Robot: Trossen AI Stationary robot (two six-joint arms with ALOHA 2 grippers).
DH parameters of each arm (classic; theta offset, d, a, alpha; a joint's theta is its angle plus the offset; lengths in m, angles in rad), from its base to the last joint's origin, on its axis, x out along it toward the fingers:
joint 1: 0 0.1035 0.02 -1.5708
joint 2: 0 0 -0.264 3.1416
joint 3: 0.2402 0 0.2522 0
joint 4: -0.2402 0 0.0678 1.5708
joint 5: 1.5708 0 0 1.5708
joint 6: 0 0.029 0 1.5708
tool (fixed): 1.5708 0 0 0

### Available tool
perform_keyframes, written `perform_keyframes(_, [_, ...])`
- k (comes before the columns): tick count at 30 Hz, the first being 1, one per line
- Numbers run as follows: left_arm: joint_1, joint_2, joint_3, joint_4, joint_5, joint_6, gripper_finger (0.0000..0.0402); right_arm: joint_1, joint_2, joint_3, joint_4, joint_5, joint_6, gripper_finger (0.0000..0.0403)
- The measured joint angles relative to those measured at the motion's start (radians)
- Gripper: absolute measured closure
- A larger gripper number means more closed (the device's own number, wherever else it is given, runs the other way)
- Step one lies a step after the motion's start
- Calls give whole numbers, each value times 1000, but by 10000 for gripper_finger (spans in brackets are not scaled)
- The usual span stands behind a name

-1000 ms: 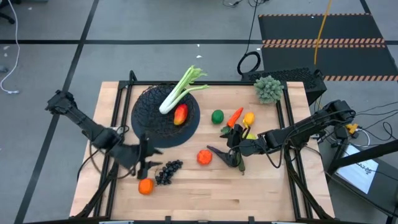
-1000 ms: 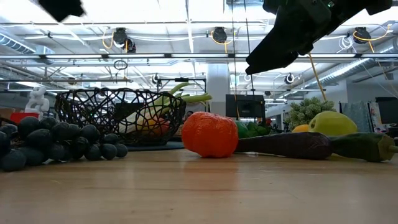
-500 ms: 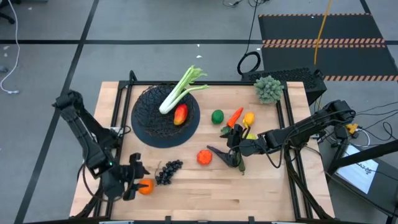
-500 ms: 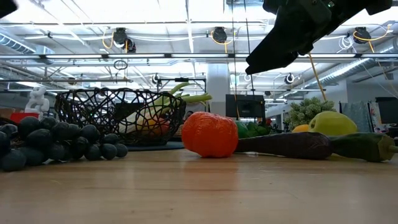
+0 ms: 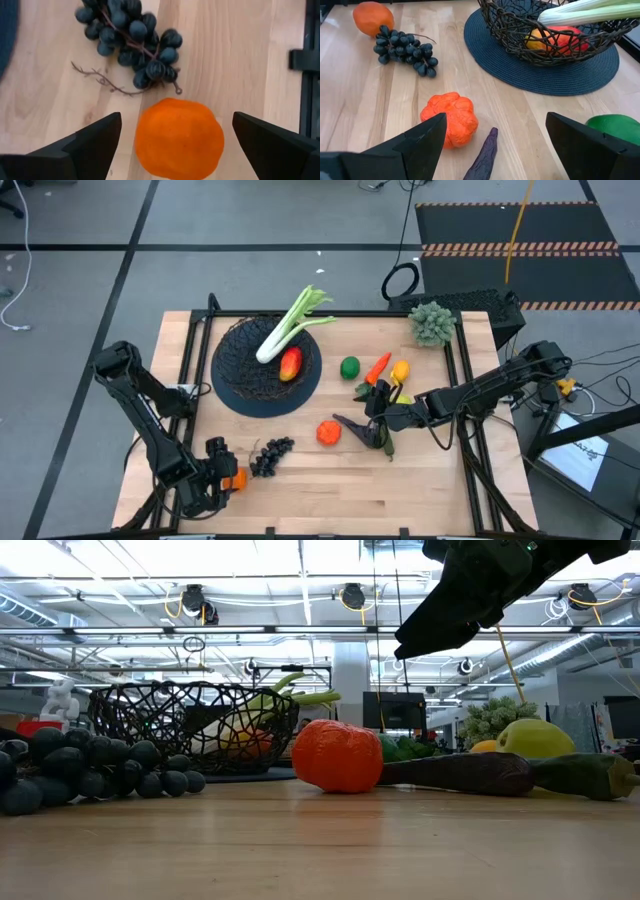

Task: Build produce basket
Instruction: Put the orange into the black basket

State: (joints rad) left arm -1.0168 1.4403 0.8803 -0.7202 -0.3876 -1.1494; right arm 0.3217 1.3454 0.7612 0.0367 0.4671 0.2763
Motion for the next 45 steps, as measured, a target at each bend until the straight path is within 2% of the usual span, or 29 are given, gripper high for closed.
perform_keyframes(6, [0, 26, 0, -10, 20, -5, 4, 0, 0, 0, 0, -1, 11, 67])
perform_keyframes(24, [0, 32, -14, 9, 49, -34, 2, 28, 0, 0, -4, -28, 29, 66])
perform_keyframes(34, [0, 126, -14, 46, 102, -25, 3, 28, 0, 0, -4, -28, 53, 66])
perform_keyframes(45, [4, 129, -12, 87, 124, -34, 77, 28, 0, 0, -3, -26, 83, 66])
